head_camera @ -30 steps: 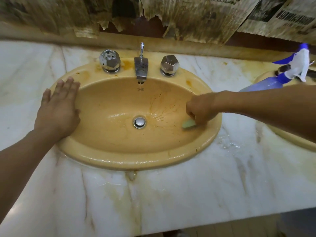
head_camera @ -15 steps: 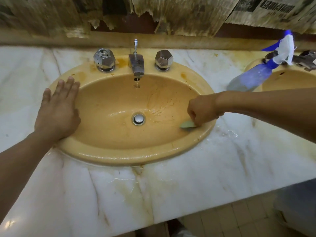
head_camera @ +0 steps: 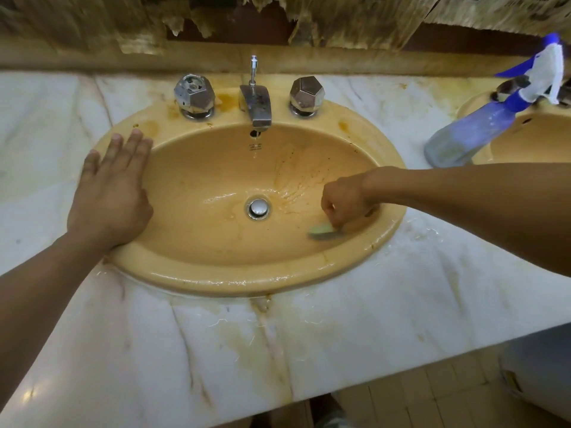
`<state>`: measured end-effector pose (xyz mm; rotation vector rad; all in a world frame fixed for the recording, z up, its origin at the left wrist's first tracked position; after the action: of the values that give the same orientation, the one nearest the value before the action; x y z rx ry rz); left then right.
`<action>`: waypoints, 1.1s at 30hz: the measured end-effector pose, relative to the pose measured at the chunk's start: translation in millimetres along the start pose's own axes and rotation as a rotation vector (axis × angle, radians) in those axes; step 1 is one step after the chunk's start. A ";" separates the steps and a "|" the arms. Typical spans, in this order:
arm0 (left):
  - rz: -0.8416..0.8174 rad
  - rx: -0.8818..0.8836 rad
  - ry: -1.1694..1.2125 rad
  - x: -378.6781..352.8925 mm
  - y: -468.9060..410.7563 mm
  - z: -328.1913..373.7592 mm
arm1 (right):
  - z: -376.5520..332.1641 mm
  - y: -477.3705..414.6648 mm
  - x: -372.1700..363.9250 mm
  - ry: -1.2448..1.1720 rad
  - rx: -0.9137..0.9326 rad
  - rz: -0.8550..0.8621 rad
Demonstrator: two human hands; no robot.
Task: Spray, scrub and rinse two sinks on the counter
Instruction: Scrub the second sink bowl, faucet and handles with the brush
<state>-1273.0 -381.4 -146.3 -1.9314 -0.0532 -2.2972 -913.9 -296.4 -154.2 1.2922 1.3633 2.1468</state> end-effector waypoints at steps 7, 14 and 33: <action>0.007 -0.005 0.006 1.0 1.0 0.0 | 8.5 -6.4 47.4 0.321 0.016 0.487; 0.011 -0.026 -0.010 0.6 0.7 0.2 | 18.1 -19.1 20.2 0.210 0.107 0.259; 0.009 -0.018 0.016 0.0 -1.8 -2.0 | -25.8 -62.0 14.2 -0.095 0.274 0.297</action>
<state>-1275.1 -379.9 -146.5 -1.9179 -0.0217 -2.3144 -955.5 -270.4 -202.2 1.7783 1.5500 2.0975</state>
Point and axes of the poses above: each hand's wrist, its own y-axis away from the middle knuckle, its own x-axis out of the back of the hand, z = x × y, the point moved 8 cm from there along -y, towards the middle knuckle
